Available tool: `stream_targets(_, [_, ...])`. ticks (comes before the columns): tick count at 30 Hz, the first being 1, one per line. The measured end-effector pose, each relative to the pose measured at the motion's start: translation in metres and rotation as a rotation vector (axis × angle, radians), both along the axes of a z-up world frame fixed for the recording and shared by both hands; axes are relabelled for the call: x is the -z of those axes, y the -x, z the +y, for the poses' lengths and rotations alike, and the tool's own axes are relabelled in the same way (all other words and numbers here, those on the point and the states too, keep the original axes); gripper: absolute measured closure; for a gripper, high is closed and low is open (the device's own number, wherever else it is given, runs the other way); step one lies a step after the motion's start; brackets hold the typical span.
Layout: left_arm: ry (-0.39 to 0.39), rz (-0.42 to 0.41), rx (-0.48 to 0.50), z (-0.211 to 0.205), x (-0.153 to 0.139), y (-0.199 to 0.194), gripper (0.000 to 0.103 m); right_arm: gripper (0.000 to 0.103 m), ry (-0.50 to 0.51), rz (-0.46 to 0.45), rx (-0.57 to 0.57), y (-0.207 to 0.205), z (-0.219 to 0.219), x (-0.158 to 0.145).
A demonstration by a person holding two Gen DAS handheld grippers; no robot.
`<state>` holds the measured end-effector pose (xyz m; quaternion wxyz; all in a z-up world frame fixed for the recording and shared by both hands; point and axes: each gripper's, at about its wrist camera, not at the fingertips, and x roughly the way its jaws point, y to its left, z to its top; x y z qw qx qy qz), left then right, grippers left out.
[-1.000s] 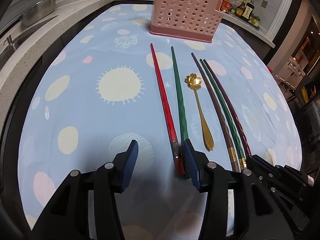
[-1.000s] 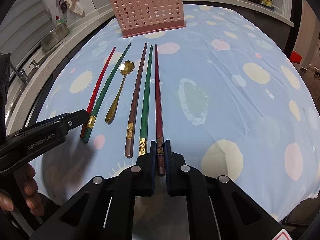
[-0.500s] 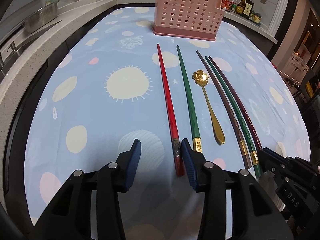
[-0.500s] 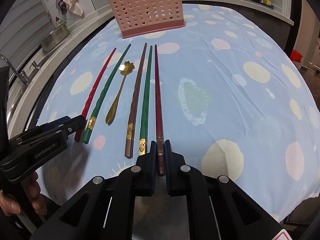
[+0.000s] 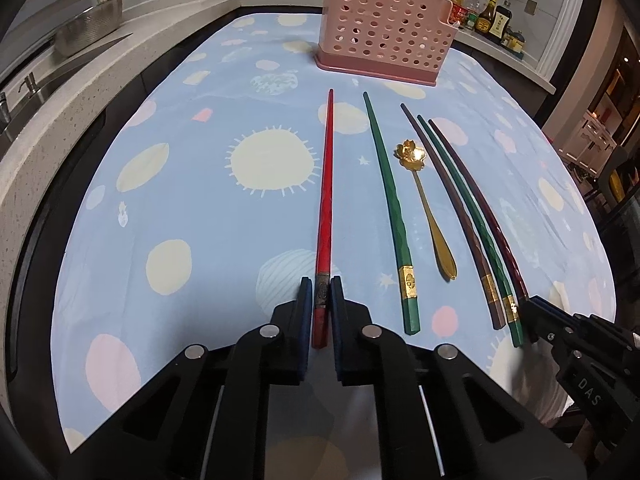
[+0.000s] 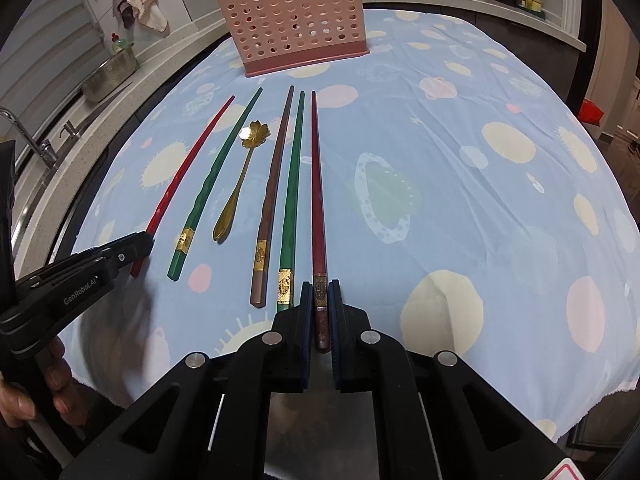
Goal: Organize utensils
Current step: 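Close the left tool on the red chopstick, then lift both chopsticks and carry them over the pink holder with both tools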
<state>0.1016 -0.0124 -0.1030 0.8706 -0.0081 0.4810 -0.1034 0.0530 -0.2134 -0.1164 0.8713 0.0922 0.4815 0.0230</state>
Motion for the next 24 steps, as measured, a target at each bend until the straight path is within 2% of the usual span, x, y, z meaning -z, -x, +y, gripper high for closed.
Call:
stream_targets(11, [0.036,-0.060,-0.012,0.015,-0.032,0.013,0.097,0.096,-0.008,-0.053,0.018,0.013,-0.007,-0.023])
stream_targets(16, [0.035,-0.037,-0.007,0.012,-0.022,0.013,0.096,0.096,-0.015,-0.045,0.018,0.014,-0.006,-0.020])
stream_targets(19, [0.036,-0.002,0.003,0.009,-0.008,0.009,0.090,0.096,-0.017,-0.040,0.016,0.015,-0.005,-0.018])
stream_targets(21, [0.035,0.003,0.003,0.008,-0.003,0.009,0.080,0.096,-0.018,-0.038,0.016,0.015,-0.005,-0.018])
stream_targets(24, [0.029,-0.007,0.004,0.006,0.000,0.006,0.076,0.096,-0.022,-0.034,0.018,0.014,-0.006,-0.016])
